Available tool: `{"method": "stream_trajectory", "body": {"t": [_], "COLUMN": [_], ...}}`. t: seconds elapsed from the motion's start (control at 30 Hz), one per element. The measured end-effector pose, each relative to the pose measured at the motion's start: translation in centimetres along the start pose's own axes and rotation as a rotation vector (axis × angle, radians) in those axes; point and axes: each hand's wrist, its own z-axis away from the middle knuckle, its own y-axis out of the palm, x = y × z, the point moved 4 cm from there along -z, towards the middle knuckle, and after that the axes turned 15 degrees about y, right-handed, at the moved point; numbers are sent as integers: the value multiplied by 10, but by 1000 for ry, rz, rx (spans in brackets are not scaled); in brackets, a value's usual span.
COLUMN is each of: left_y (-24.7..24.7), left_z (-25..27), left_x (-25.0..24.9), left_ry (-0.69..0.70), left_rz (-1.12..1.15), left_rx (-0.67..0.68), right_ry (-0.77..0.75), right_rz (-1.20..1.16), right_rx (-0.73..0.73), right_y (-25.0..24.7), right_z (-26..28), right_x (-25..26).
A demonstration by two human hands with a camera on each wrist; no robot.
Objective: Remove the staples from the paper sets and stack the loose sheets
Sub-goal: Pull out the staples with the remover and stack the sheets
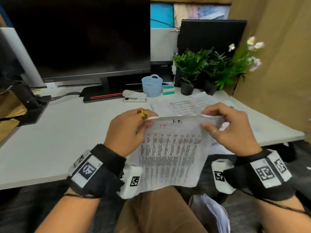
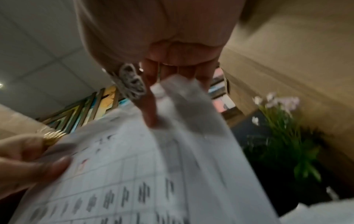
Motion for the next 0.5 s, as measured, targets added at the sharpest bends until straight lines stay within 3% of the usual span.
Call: {"method": "stream_trajectory", "body": {"t": [0.1, 0.2, 0.27, 0.37, 0.5], "left_y": [25, 62, 91, 135, 193], "left_z": [-39, -69, -83, -86, -69], "left_x": [-26, -48, -58, -65, -69], "left_ry": [58, 90, 79, 43, 103], "left_rz": [76, 249, 315, 387, 50], "left_rx": [51, 82, 156, 259, 527], "right_ry": [14, 133, 186, 301, 499], "right_rz": [441, 709, 671, 510, 371], "right_rx": [-15, 192, 308, 361, 410], "right_y": [-25, -37, -46, -58, -47], "right_z": [12, 25, 34, 46, 78], "right_x": [0, -22, -46, -99, -185]}}
